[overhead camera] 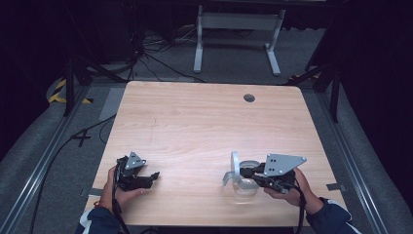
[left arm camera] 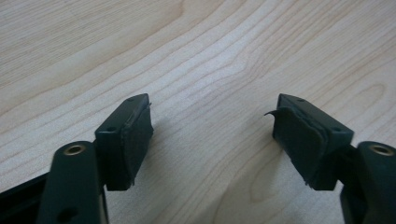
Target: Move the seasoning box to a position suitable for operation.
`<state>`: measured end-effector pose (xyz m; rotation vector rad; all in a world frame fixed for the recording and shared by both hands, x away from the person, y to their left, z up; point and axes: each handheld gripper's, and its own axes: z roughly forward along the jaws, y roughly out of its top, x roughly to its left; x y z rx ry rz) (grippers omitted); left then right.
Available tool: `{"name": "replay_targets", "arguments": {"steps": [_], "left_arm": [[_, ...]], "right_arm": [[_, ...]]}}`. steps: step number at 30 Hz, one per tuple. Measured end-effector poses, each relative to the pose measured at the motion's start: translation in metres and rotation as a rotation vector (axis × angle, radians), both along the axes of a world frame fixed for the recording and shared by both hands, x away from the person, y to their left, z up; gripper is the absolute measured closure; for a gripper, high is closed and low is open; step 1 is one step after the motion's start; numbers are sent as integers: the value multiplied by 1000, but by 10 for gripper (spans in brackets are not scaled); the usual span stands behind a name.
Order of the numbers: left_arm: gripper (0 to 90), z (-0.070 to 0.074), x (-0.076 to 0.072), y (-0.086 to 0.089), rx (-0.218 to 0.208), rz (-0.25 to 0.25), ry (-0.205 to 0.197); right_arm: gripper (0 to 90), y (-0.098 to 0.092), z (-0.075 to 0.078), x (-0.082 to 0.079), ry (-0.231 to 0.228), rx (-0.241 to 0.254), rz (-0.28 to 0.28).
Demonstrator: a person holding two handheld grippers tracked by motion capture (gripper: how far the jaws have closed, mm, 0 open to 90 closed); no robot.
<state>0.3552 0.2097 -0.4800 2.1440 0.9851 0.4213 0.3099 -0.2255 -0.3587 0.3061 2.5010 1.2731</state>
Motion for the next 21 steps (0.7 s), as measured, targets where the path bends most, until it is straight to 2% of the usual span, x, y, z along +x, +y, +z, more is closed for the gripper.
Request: {"name": "replay_targets", "arguments": {"steps": [2,8,10,21], "left_arm": [[245,0,1,0,1,6,11],[211,0,3,-1,1,3,8],[207,-1,2,-2,-8,12,24],[204,-1,3,-2,-7,7,21]], "right_arm": [[897,-1,0,1,-1,-1,-1],[896,-7,-1,5,-7,-14,-12],[896,-9,-1,5,-6,-11,-16],[894,-25,4,8,-28,1,-53]]}}
